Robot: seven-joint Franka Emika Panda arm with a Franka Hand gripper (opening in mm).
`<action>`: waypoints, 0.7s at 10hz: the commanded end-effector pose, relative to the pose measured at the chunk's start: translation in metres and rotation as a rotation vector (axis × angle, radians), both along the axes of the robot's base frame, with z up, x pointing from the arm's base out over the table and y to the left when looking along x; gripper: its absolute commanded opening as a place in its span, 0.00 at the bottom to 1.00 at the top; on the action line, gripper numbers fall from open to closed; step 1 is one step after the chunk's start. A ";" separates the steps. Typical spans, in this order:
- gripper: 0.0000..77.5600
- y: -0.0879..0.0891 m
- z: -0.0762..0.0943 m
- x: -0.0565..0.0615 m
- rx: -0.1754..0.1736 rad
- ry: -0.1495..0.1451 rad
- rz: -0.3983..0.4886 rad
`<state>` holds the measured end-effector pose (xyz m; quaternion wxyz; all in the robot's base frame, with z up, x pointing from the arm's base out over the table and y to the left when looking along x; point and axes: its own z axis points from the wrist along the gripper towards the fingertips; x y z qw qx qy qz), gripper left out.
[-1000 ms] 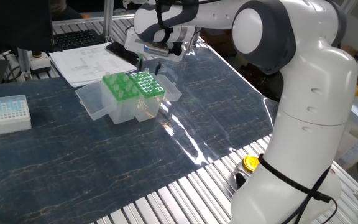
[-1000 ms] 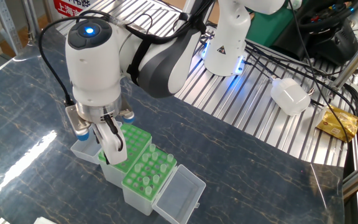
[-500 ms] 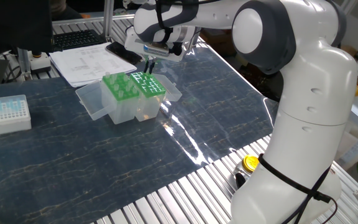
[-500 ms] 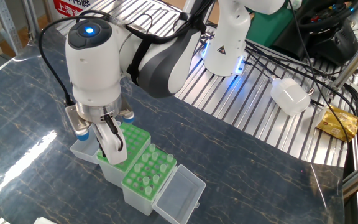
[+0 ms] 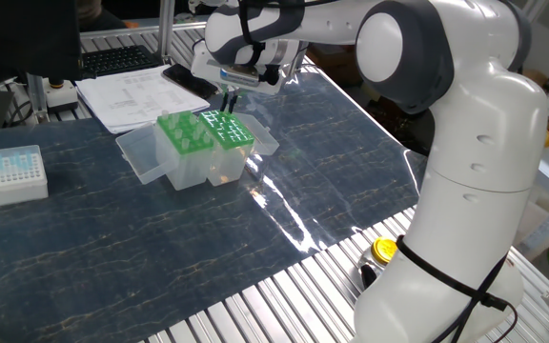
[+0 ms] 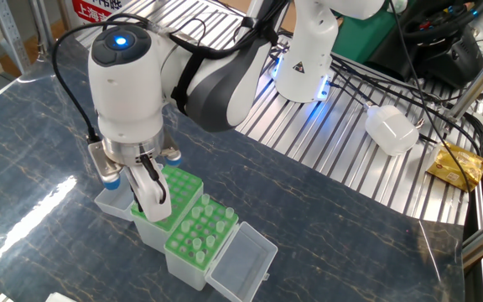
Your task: Transfer all large pipette tips from one holder to another
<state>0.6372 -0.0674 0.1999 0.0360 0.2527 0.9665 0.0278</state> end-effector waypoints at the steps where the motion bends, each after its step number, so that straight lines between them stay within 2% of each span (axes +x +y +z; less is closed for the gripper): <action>1: 0.01 -0.001 0.007 -0.003 -0.008 -0.005 -0.028; 7: 0.01 0.006 0.022 -0.004 -0.018 -0.007 -0.060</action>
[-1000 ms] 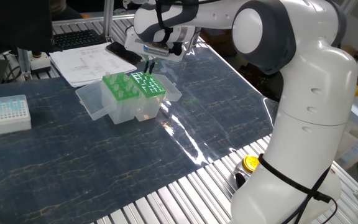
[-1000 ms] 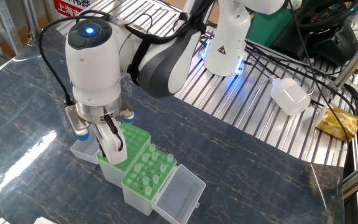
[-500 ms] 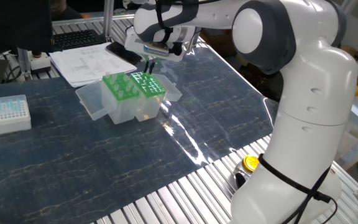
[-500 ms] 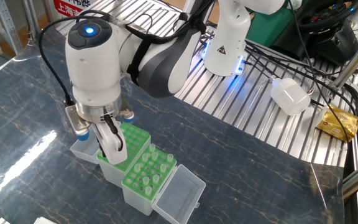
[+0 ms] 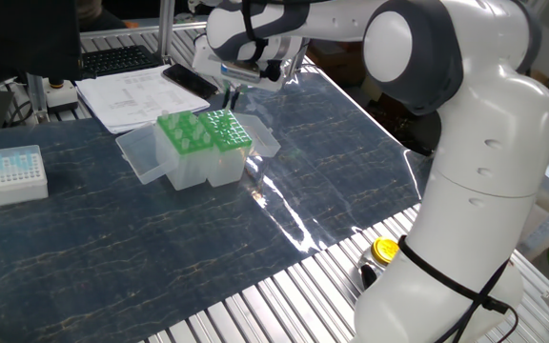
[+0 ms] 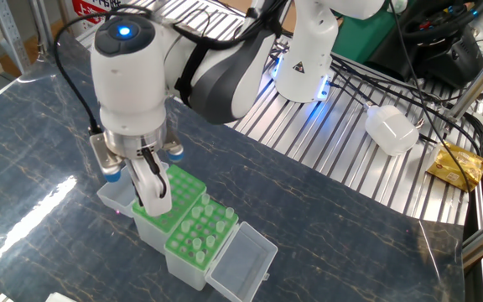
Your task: Transfer all large pipette tips from one holder to another
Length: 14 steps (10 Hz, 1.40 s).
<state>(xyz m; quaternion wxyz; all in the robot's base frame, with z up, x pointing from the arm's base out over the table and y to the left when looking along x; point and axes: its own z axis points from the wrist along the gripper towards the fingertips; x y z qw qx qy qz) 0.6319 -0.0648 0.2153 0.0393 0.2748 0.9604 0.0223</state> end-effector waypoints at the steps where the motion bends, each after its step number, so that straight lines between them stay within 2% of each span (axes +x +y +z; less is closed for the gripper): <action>1: 0.01 0.007 0.014 0.002 -0.008 -0.005 -0.026; 5: 0.01 0.010 0.036 0.009 -0.005 -0.002 -0.051; 8: 0.01 0.014 0.068 0.016 -0.002 0.005 -0.084; 10: 0.01 0.015 0.076 0.017 -0.002 0.005 -0.092; 14: 0.01 0.013 0.105 0.020 0.002 0.008 -0.121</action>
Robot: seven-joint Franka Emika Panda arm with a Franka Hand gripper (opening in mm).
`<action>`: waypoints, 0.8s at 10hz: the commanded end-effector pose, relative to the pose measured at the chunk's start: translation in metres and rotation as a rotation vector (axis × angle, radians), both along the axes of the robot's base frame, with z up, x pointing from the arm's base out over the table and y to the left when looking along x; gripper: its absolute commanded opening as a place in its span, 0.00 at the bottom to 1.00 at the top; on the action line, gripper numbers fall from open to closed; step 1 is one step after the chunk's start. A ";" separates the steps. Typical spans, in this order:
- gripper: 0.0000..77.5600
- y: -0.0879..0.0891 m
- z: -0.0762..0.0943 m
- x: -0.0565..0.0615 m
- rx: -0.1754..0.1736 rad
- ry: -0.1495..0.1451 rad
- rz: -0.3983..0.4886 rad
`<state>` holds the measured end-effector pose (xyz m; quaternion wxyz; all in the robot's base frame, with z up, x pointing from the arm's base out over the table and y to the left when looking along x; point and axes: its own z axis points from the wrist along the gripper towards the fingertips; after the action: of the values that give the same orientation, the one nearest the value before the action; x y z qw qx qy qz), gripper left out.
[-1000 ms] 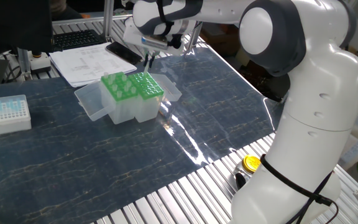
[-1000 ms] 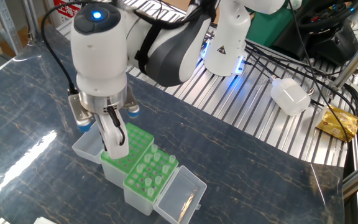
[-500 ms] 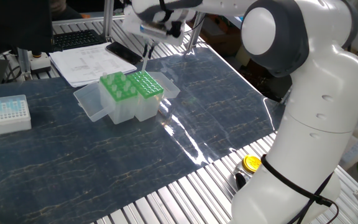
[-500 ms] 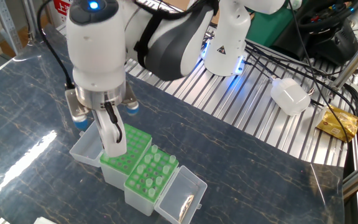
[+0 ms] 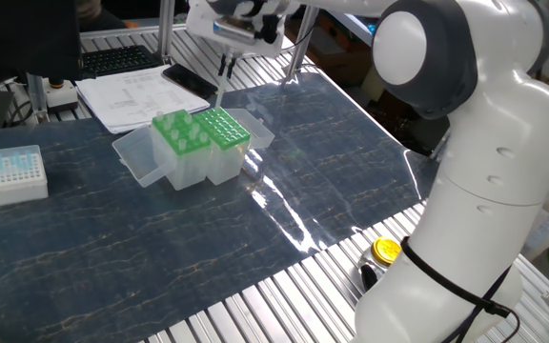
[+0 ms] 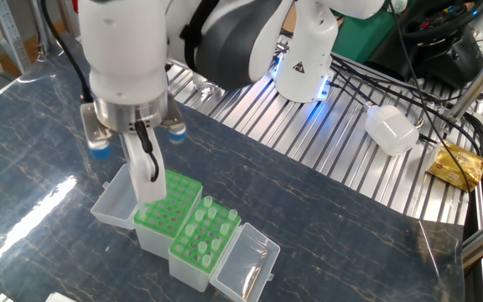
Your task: Transfer all large pipette tips from one holder to another
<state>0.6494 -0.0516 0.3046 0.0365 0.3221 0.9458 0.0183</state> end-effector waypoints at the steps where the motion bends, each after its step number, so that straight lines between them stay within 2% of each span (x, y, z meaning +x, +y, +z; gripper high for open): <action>1: 0.01 0.001 0.022 0.002 0.004 -0.001 -0.028; 2: 0.01 0.001 0.023 0.002 0.003 0.000 -0.030; 4: 0.01 0.003 0.036 0.004 0.004 0.008 -0.045; 8: 0.01 0.006 0.039 0.002 0.015 0.010 -0.074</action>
<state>0.6514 -0.0478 0.3380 0.0293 0.3443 0.9382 0.0188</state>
